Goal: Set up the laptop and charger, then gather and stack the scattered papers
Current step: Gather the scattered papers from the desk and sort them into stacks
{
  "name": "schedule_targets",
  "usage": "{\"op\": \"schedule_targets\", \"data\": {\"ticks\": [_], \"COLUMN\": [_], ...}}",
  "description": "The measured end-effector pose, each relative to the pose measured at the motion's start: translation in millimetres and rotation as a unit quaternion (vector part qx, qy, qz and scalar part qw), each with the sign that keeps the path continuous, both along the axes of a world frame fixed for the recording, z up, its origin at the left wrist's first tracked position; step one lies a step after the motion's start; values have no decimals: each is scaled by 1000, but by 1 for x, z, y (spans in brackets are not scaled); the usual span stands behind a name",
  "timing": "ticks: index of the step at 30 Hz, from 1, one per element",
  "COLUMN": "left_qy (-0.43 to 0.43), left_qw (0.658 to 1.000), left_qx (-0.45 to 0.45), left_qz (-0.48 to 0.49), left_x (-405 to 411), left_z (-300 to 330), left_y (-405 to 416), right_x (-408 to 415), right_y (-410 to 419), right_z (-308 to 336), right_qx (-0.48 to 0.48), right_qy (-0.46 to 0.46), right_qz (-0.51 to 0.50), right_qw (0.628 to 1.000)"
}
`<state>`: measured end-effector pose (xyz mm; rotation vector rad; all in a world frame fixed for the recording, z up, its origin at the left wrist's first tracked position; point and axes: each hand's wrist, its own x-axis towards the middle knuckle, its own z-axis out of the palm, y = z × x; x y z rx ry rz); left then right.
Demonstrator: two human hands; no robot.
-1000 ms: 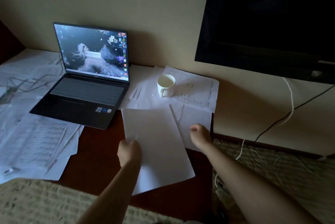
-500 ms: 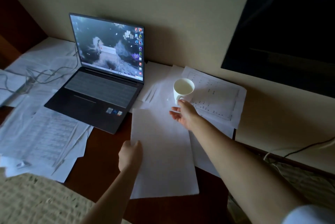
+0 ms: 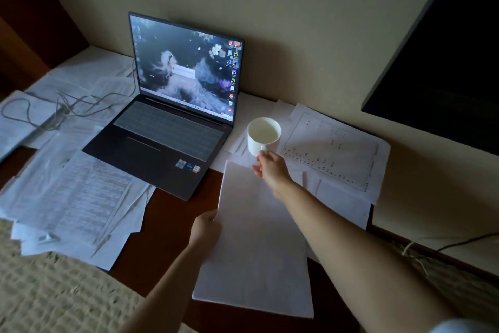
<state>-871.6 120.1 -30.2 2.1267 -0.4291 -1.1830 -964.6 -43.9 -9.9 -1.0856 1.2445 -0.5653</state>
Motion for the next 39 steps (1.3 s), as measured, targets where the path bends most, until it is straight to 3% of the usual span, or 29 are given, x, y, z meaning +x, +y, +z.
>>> {"op": "schedule_targets", "data": {"ticks": [8, 13, 18, 20, 24, 30, 35, 39], "left_qy": [71, 84, 82, 93, 107, 84, 9, -31], "left_qw": [997, 995, 993, 991, 988, 993, 998, 996], "left_qx": [19, 32, 56, 53, 36, -19, 6, 32], "left_qz": [-17, -34, -67, -76, -104, -85, -70, -82], "left_x": [9, 5, -8, -15, -31, -53, -55, -52], "left_z": [2, 5, 6, 7, 8, 6, 5, 1], "left_y": [-6, -11, -15, -16, -21, -41, -54, -62], "right_x": [37, 31, 9, -10, -66, -106, -103, -98], "right_y": [-4, -6, -6, -8, -16, -36, -55, -66], "right_z": [3, 1, 2, -2, -22, -37, -44, -48], "right_qx": [33, 68, 32, -40, -164, -213, -236, -227], "right_qy": [14, -2, 49, 124, 351, 531, 545, 547], "right_qz": [68, 44, 37, 18, 68, 192, 221, 201], "right_qw": [997, 997, 998, 991, 920, 797, 774, 780]}}
